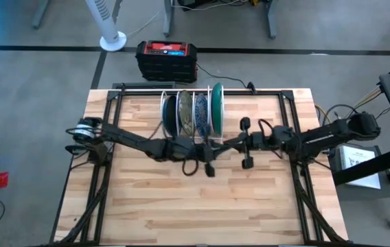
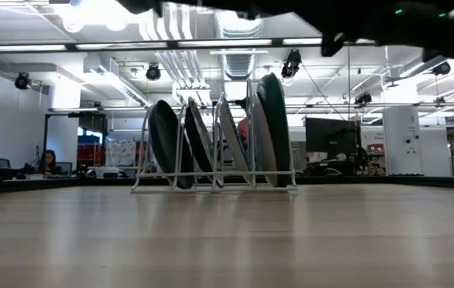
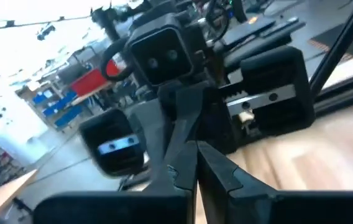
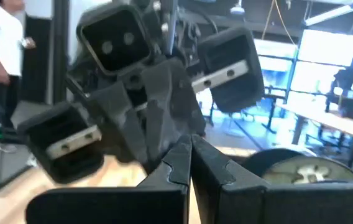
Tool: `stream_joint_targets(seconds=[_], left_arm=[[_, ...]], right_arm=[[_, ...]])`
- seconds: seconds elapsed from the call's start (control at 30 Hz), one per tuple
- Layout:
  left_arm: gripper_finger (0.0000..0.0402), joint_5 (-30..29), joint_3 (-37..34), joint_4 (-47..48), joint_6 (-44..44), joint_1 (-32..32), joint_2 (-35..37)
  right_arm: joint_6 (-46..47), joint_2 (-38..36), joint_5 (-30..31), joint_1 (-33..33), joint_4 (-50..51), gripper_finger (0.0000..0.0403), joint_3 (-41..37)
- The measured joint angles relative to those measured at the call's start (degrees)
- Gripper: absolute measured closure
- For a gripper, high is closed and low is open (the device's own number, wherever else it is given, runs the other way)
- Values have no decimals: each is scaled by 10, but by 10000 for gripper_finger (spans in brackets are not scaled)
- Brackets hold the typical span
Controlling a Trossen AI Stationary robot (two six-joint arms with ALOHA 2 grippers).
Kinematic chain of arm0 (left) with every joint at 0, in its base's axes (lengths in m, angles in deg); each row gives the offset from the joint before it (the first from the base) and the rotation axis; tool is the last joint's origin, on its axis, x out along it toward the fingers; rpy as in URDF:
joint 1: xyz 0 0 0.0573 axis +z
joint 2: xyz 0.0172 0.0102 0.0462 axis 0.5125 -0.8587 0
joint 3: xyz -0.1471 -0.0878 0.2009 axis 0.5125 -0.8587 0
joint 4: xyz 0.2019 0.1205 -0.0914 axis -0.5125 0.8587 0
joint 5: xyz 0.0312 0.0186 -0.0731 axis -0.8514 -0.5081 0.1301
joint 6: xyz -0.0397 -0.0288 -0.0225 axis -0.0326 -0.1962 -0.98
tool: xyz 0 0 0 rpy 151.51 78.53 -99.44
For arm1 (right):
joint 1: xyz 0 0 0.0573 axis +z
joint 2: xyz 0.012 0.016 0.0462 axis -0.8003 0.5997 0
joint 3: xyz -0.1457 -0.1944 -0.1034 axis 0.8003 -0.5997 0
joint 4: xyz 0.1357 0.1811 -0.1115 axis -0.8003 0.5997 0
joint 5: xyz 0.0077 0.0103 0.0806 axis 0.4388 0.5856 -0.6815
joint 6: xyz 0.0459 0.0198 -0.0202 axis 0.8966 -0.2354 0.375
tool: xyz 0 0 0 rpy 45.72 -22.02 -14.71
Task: Sort dishes
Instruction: Return to Home Position
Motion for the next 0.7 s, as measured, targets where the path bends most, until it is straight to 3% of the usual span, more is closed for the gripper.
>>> stream_joint_targets(seconds=[0.13,0.23,0.47,0.57,0.7], left_arm=[[401,-53,-85,39,-3,0,88],[401,-108,-167,50,-3,-17,190],[401,-121,-391,4,-71,-27,412],[401,-122,-469,-84,-67,-19,448],[401,-139,-527,-130,-56,-19,480]], right_arm=[[3,7,-16,-31,2,403,-5],[3,-30,-21,-34,-3,403,-29],[-1,-174,-12,-44,8,403,-101],[-4,-222,-11,-65,19,403,-135],[12,-278,-16,-86,18,403,-182]])
